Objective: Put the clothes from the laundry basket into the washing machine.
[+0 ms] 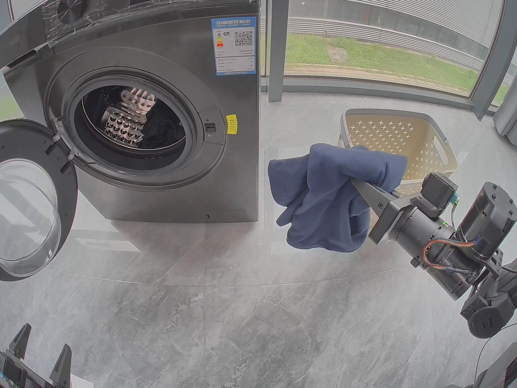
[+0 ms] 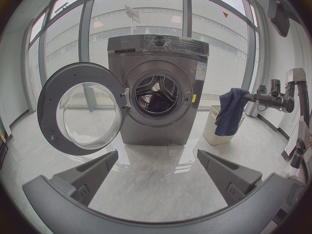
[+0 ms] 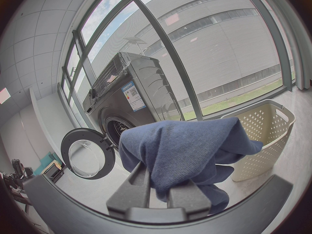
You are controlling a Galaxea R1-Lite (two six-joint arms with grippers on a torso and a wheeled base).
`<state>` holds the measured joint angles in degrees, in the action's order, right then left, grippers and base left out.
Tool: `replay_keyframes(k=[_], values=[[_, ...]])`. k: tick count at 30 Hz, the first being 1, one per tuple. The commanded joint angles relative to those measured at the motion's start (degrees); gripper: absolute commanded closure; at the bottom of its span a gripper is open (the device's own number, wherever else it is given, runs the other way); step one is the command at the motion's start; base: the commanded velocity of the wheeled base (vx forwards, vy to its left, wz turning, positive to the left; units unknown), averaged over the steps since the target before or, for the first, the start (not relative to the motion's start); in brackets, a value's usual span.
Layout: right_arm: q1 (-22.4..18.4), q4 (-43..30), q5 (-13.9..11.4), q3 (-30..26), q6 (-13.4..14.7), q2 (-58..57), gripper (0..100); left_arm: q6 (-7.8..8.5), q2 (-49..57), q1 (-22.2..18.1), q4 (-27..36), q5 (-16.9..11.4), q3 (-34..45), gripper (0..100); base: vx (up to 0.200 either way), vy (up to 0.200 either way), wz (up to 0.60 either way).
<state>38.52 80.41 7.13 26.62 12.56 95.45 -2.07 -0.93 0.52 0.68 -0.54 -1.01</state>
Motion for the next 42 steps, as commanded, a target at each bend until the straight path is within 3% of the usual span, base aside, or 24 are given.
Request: replay_keyframes(k=[1, 23, 42], values=[[-0.03, 0.01, 0.08, 0.09, 0.01, -0.09, 100, 0.05, 0.93, 0.0, 0.02, 0.01, 0.84, 0, 0.0, 0.2, 0.0], [0.06, 0.01, 0.08, 0.01, 0.1, -0.09, 100, -0.04, 0.93, 0.0, 0.02, 0.01, 0.84, 0, 0.0, 0.2, 0.0], [0.15, 0.01, 0.08, -0.08, 0.1, 0.08, 100, 0.05, 0.84, 0.0, 0.02, 0.01, 0.84, 0, 0.0, 0.0, 0.0]])
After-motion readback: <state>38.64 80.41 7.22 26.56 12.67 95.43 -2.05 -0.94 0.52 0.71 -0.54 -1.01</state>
